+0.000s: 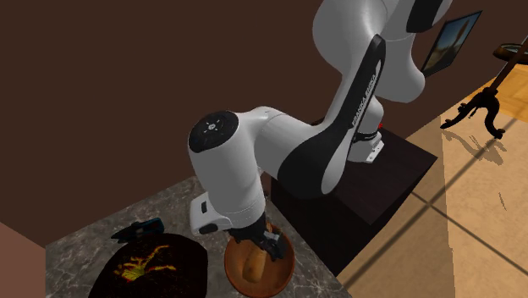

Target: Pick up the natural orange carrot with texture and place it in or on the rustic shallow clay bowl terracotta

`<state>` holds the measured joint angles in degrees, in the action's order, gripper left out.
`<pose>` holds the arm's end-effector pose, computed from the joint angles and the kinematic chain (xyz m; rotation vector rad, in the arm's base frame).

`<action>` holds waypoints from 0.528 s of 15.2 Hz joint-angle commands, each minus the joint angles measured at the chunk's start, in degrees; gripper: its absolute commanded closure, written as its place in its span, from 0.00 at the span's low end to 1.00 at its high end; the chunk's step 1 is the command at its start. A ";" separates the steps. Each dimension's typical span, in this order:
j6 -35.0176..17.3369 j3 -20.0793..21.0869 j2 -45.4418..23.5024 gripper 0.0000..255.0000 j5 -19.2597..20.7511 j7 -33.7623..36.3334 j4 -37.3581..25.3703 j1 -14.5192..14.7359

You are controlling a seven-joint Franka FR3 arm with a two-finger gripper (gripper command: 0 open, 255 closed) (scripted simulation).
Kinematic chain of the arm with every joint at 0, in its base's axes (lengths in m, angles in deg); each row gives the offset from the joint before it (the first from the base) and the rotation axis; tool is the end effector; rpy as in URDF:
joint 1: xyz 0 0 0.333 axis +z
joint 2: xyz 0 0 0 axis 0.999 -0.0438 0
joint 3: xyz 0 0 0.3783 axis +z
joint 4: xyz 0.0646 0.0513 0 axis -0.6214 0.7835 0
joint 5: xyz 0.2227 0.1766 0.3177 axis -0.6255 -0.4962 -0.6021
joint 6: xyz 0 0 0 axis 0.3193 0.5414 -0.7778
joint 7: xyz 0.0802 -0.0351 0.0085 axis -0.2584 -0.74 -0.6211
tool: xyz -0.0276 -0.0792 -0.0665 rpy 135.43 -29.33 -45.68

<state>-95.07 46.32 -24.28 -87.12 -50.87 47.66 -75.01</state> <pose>0.6887 0.1302 0.3595 -2.9409 -0.6165 0.0961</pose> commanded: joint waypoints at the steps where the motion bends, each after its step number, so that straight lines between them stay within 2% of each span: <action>1: 2.92 -0.20 1.21 0.00 0.30 0.20 -1.70 -0.19; 2: 4.24 -0.28 1.71 0.00 0.42 0.28 -2.51 -0.28; 8: 4.24 -0.28 1.71 0.00 0.42 0.28 -2.51 -0.28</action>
<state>-90.84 46.04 -22.59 -86.71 -50.58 45.15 -75.29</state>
